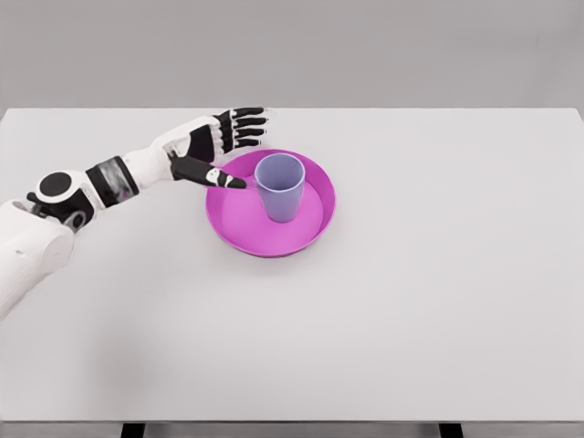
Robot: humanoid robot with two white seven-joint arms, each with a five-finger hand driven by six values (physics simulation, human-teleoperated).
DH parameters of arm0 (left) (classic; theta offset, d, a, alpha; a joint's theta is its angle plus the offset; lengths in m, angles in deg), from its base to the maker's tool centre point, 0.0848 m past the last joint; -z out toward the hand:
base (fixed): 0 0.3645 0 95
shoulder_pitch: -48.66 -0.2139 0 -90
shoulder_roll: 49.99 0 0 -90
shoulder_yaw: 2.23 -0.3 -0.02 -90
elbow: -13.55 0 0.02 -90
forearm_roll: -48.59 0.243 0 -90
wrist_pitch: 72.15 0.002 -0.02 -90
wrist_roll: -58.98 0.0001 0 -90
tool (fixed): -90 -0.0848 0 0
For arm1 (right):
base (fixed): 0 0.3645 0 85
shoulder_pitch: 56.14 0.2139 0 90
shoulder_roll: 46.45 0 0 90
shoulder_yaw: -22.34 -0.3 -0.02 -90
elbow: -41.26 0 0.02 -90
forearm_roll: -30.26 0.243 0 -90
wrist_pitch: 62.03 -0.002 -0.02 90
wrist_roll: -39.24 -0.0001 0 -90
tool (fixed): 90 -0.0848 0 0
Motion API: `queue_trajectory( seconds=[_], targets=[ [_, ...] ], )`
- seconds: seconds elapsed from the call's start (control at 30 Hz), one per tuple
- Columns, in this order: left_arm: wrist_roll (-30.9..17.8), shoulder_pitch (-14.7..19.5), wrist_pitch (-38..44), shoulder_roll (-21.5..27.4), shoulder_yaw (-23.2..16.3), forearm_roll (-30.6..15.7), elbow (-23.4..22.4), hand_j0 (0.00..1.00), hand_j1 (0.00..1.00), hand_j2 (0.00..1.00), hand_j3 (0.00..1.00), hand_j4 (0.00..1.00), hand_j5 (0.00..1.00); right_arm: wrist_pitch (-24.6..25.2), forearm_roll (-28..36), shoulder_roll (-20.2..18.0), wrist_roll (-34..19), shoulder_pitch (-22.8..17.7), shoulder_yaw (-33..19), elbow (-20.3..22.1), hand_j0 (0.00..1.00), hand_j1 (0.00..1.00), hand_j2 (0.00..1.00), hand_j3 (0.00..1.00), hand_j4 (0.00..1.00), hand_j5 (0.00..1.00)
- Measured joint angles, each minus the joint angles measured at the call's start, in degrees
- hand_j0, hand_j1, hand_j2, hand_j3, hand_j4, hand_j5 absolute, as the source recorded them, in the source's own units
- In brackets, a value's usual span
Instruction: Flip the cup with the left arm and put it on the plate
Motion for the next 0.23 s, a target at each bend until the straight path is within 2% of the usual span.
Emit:
queue_trajectory(
  seconds=[0.13,0.23],
  targets=[
    [0.0,-2.8,-0.1,12.1,2.1,0.0,7.8,1.00,1.00,1.00,1.00,1.00,1.00,0.0,0.0,0.0,0.0,0.0,0.0,0.0,1.00,1.00,1.00,1.00,1.00,1.00],
    [0.0,-4.7,-0.2,19.4,2.9,0.0,10.9,1.00,1.00,1.00,1.00,1.00,1.00,0.0,0.0,0.0,0.0,0.0,0.0,0.0,1.00,1.00,1.00,1.00,1.00,1.00]
  ],
)
